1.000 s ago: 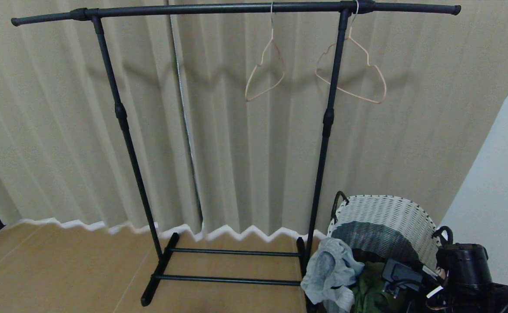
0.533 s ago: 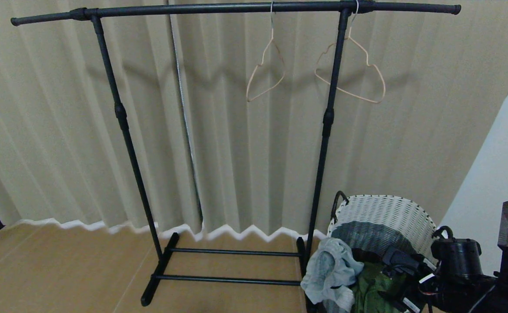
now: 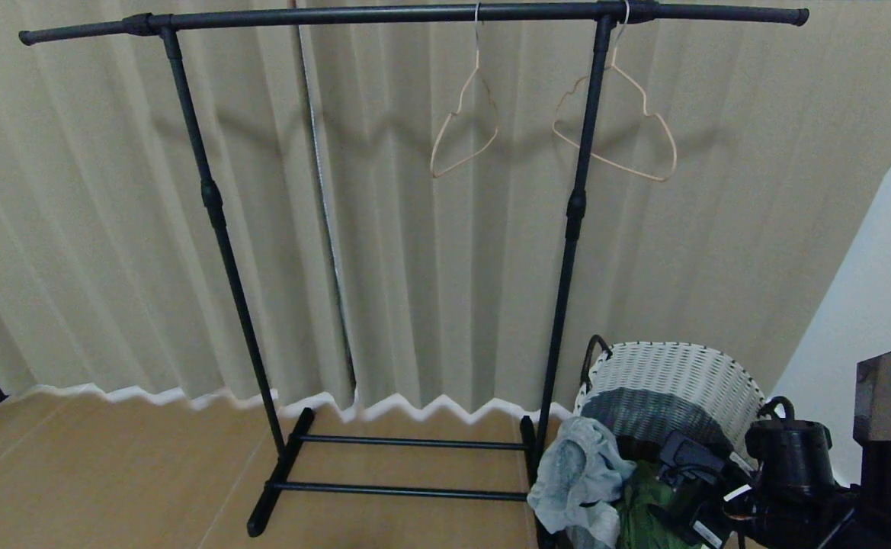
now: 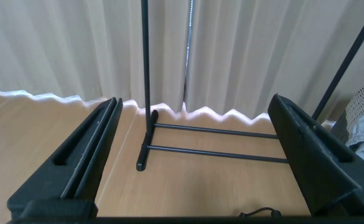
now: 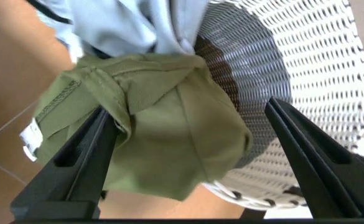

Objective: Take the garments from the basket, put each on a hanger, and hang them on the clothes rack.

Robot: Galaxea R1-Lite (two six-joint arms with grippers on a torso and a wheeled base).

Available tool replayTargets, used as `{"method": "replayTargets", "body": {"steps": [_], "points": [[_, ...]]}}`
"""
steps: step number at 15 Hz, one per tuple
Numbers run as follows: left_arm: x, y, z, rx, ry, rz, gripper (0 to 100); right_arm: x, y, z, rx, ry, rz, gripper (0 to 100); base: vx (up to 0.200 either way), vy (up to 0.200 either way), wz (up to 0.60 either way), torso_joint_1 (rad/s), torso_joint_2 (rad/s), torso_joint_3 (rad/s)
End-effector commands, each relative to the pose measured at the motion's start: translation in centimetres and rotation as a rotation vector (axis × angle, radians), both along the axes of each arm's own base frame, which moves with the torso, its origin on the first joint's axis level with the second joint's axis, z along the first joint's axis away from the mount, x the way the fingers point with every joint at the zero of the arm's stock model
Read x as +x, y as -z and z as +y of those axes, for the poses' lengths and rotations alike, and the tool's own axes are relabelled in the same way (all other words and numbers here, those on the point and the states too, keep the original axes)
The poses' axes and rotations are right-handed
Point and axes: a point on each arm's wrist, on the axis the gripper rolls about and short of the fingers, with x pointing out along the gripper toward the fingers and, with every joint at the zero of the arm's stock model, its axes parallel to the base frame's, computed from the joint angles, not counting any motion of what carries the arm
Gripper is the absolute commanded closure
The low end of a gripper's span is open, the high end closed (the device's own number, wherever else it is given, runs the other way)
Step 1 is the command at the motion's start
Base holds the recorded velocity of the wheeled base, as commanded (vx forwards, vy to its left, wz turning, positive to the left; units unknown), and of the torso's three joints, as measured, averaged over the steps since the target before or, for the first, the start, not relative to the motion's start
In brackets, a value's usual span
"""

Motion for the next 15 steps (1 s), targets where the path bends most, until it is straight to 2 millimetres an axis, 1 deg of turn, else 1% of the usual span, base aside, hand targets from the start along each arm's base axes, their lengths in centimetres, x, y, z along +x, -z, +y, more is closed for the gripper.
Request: {"method": "replayTargets", "body": {"steps": [1,4,8,9,13,14,15], "points": [[0.0,0.0,0.0,-0.001,-0.001,0.000,0,0.1,0.0,0.2,0.000,-0.010,-0.001,0,0.000,0.000,0.00,0.000,0.00,0.000],[0.0,0.0,0.0,-0.002,-0.004,0.000,0,0.6,0.5,0.4,0.032,0.016,-0.026,0,0.000,0.000,0.00,0.000,0.00,0.000],[0.0,0.0,0.0,-0.002,-0.007,0.000,0,0.4,0.8,1.1,0.048,0.000,-0.027,0,0.000,0.000,0.00,0.000,0.00,0.000],[0.0,0.0,0.0,-0.002,-0.005,0.000,0,0.4,0.8,1.3,0.054,-0.002,-0.025,100,0.000,0.000,0.00,0.000,0.00,0.000],[0.0,0.0,0.0,-0.002,-0.007,0.000,0,0.3,1.1,1.3,0.059,-0.003,-0.015,100,0.000,0.000,0.00,0.000,0.00,0.000],[0.0,0.0,0.0,-0.002,-0.005,0.000,0,0.2,1.0,1.3,0.064,-0.001,-0.014,100,0.000,0.000,0.00,0.000,0.00,0.000],[0.0,0.0,0.0,-0.002,-0.005,0.000,0,-0.2,0.5,1.3,0.081,0.008,-0.029,100,0.000,0.000,0.00,0.000,0.00,0.000]]}}
